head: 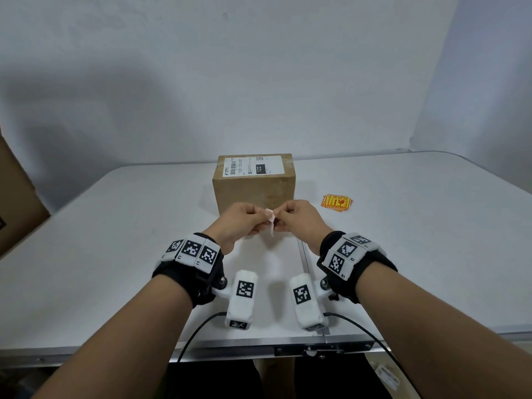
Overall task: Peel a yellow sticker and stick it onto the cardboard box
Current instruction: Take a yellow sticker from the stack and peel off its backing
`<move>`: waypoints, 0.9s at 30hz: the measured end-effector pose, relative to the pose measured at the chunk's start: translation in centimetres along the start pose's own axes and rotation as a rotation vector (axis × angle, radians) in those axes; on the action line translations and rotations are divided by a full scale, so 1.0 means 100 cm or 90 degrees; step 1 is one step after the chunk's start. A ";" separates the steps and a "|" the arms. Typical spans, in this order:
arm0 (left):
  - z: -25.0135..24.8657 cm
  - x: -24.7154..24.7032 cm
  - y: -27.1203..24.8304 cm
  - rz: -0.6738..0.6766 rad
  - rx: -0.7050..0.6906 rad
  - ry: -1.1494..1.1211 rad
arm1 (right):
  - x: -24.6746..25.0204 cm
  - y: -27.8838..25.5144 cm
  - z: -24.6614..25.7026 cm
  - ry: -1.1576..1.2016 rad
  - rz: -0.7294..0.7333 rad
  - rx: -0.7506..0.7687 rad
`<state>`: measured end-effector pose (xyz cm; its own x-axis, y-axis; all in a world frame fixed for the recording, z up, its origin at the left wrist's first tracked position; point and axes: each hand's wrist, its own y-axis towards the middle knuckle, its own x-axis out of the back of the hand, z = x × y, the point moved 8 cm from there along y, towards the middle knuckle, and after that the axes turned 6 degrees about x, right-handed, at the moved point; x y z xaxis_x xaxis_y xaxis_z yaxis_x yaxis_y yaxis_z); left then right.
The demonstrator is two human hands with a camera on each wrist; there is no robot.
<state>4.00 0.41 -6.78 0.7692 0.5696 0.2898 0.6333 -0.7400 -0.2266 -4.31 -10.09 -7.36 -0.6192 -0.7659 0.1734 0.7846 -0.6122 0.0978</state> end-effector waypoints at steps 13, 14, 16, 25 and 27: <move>0.013 0.000 0.003 0.013 0.066 -0.188 | -0.003 -0.001 -0.011 0.071 0.010 -0.054; 0.013 -0.001 0.003 0.016 0.068 -0.182 | -0.003 -0.003 -0.012 0.083 0.017 -0.066; 0.010 0.000 0.003 0.020 0.057 -0.139 | -0.004 -0.003 -0.013 0.113 0.036 -0.088; -0.006 0.000 0.001 0.012 0.002 -0.011 | -0.003 0.006 -0.002 0.010 0.031 -0.024; -0.005 0.000 0.000 0.019 0.007 -0.029 | -0.002 0.005 -0.001 0.021 0.035 -0.017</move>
<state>3.98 0.25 -6.33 0.7909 0.5627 0.2406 0.6104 -0.7534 -0.2444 -3.81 -10.25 -7.48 -0.5764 -0.8041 0.1460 0.8165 -0.5738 0.0635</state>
